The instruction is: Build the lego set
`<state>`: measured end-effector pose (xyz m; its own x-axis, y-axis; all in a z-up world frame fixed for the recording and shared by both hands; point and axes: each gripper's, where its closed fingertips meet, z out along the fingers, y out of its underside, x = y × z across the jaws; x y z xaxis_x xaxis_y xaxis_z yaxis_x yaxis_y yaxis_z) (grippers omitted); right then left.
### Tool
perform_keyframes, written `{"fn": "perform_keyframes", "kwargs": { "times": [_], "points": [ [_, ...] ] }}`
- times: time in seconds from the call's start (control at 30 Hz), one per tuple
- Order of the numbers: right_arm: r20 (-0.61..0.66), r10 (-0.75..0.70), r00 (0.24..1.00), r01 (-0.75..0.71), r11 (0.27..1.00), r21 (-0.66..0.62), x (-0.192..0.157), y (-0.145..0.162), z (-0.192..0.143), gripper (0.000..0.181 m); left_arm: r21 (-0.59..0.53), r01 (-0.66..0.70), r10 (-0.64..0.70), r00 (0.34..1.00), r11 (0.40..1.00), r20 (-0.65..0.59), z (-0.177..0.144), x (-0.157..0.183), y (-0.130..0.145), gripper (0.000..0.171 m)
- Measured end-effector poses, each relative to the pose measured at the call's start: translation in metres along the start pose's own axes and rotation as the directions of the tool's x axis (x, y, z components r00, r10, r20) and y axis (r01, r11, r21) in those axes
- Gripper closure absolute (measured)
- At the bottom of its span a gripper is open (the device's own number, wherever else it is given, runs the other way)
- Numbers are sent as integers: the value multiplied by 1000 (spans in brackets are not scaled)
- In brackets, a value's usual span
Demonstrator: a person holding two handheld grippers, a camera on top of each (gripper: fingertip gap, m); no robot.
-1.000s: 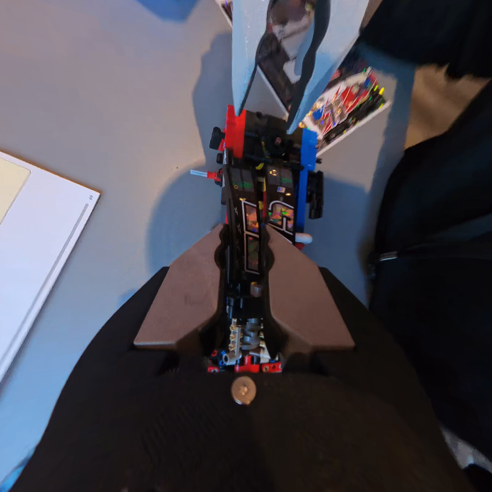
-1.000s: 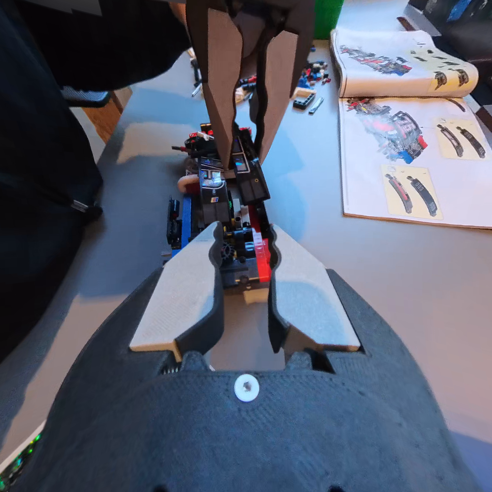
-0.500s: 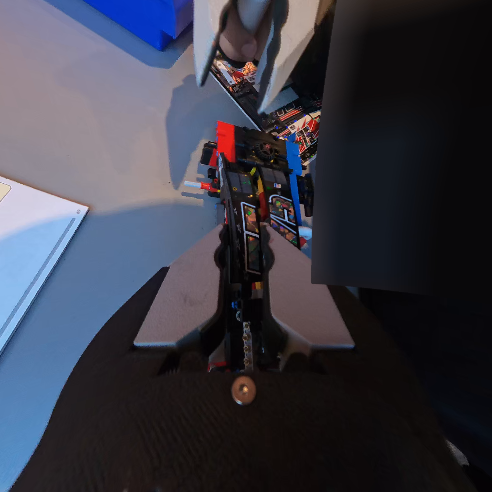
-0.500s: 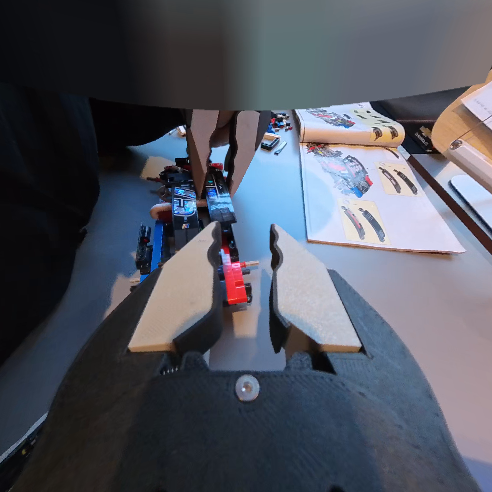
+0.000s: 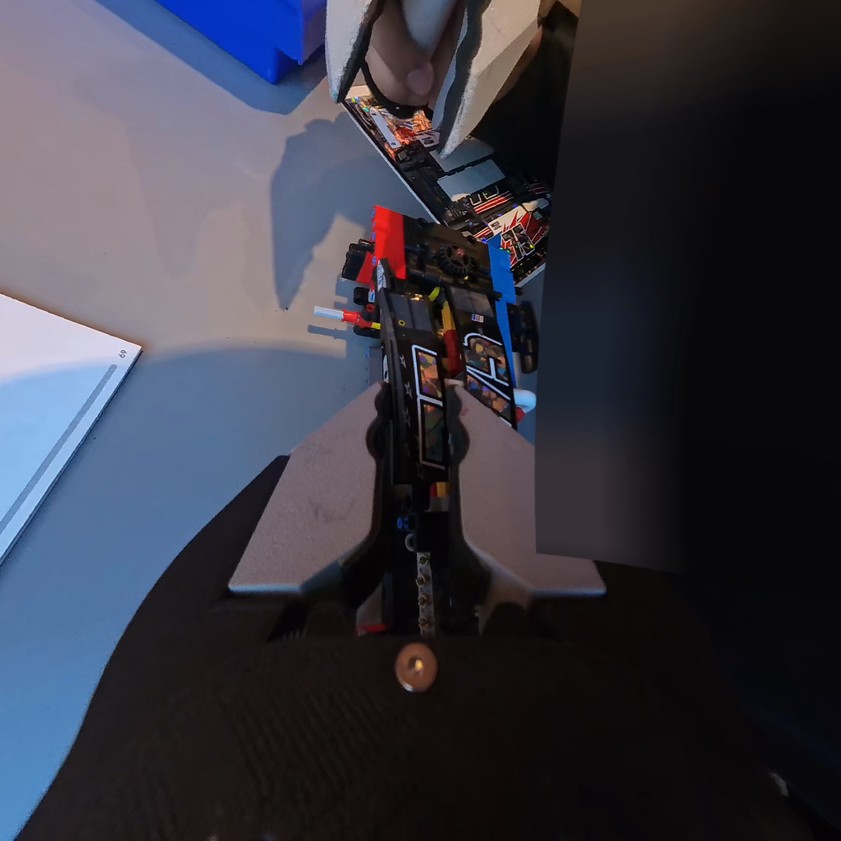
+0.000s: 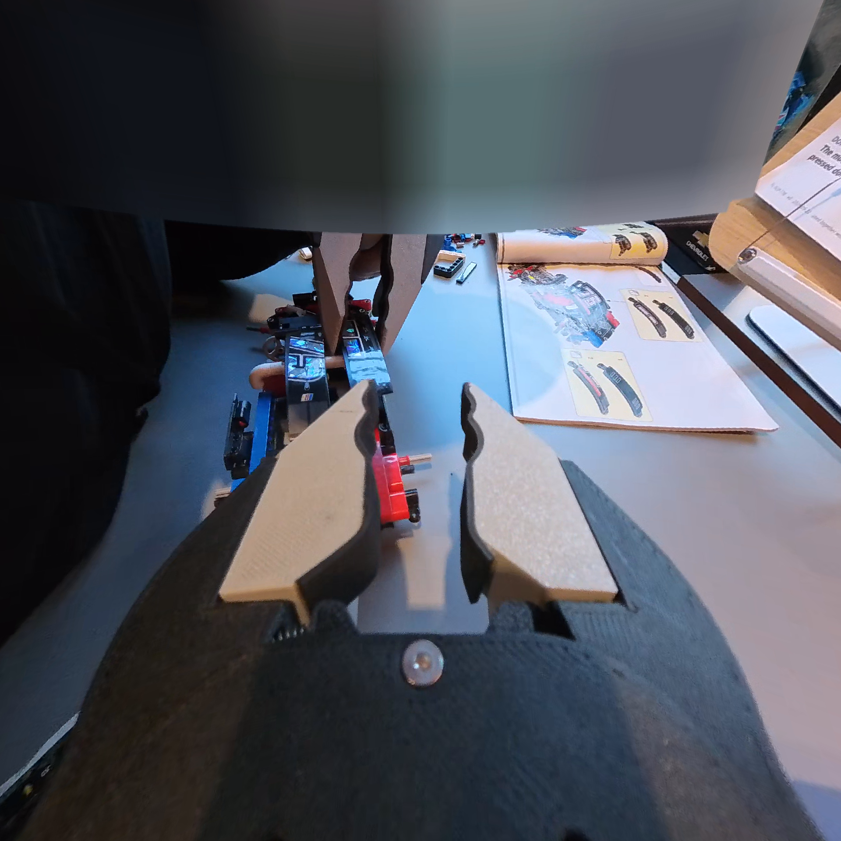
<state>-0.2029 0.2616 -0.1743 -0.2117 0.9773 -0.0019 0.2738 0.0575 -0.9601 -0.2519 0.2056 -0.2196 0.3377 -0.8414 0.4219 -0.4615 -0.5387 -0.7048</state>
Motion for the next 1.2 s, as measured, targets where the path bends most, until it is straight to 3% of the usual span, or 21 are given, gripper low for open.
{"fn": "perform_keyframes", "kwargs": {
  "times": [0.03,0.43,0.57,0.73,0.87,1.2],
  "points": [
    [1,5,1000,-5,1000,-4,1,1,1,148,1,5,-5,1000,1000,-3,0,0,0,150],
    [32,78,996,-76,996,-45,1,15,2,147,-46,36,-36,999,998,15,-4,4,-3,150],
    [66,107,992,-103,993,-56,-6,13,-2,149,-110,69,-66,997,992,26,-8,10,-1,150],
    [38,47,998,-39,979,-199,-12,27,-5,158,-196,82,-70,995,977,66,-8,13,-1,150],
    [40,52,998,-39,960,-279,-14,36,-5,168,-184,84,-69,994,979,84,-8,11,-17,150],
    [169,-35,985,87,948,-307,-29,26,21,149,-274,111,-81,990,955,118,-3,14,-25,150]
  ]
}}
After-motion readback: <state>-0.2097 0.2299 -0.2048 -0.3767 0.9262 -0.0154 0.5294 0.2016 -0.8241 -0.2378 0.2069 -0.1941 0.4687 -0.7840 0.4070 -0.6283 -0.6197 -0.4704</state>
